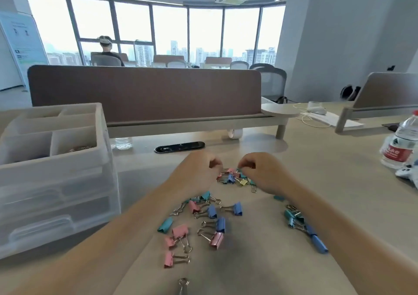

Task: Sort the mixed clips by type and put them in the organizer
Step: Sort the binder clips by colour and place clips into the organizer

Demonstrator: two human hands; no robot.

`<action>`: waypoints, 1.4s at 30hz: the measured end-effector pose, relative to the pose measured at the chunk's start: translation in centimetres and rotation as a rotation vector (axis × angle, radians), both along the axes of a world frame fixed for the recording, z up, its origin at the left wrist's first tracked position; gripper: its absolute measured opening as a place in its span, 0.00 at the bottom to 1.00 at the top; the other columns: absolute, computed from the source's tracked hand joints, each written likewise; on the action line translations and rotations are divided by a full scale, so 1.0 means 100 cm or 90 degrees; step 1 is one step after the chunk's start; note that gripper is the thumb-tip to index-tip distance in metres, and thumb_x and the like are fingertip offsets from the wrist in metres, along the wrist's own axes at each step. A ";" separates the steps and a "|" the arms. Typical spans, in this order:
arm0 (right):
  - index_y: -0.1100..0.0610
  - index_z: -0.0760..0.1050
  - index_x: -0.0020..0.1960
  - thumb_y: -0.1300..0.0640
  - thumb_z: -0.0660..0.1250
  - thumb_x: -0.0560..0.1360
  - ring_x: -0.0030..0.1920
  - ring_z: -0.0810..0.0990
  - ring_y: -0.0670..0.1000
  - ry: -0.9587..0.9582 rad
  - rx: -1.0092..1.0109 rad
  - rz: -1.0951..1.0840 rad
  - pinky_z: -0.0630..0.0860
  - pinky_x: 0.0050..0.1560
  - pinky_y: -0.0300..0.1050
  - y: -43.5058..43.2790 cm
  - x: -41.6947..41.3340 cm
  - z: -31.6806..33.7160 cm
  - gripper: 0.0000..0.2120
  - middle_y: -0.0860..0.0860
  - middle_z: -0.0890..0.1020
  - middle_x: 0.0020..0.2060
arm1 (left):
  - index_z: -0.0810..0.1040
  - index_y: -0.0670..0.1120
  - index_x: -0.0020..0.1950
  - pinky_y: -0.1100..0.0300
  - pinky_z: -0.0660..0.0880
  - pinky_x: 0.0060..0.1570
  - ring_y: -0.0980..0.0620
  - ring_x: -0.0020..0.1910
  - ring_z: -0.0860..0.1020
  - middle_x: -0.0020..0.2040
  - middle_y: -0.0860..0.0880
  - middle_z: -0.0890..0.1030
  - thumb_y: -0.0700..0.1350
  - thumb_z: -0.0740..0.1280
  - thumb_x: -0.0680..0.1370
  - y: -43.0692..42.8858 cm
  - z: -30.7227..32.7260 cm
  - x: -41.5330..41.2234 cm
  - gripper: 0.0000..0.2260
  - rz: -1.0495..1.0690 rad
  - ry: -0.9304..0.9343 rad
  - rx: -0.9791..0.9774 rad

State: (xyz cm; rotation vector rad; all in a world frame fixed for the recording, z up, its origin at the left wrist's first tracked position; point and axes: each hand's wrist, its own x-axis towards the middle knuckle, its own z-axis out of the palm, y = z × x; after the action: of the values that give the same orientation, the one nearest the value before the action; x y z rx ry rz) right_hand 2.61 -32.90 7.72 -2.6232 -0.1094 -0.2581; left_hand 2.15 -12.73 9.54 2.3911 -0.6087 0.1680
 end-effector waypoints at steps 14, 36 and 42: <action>0.50 0.80 0.56 0.62 0.60 0.76 0.54 0.79 0.52 0.082 -0.083 -0.086 0.77 0.56 0.49 -0.066 0.057 -0.065 0.15 0.50 0.82 0.55 | 0.80 0.49 0.60 0.55 0.72 0.43 0.45 0.48 0.75 0.49 0.47 0.74 0.39 0.66 0.76 -0.091 -0.075 0.088 0.14 -0.096 -0.068 0.311; 0.51 0.79 0.56 0.64 0.58 0.76 0.50 0.76 0.50 0.062 -0.078 -0.090 0.73 0.48 0.42 -0.094 0.054 -0.073 0.16 0.49 0.81 0.54 | 0.77 0.47 0.54 0.52 0.72 0.54 0.48 0.55 0.70 0.53 0.49 0.72 0.46 0.68 0.76 -0.103 -0.093 0.103 0.08 -0.102 -0.045 0.277; 0.51 0.79 0.56 0.64 0.60 0.78 0.51 0.77 0.49 0.047 -0.065 -0.126 0.73 0.50 0.42 -0.117 0.036 -0.059 0.14 0.48 0.80 0.53 | 0.76 0.46 0.51 0.62 0.68 0.38 0.52 0.44 0.75 0.45 0.51 0.77 0.45 0.69 0.77 -0.102 -0.070 0.083 0.06 -0.081 0.042 0.046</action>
State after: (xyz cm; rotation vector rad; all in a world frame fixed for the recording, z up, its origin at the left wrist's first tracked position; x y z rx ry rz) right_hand 6.25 -44.55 1.80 -2.7433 0.1684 -0.2286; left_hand 10.46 -22.98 2.57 2.4085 -0.7446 0.0131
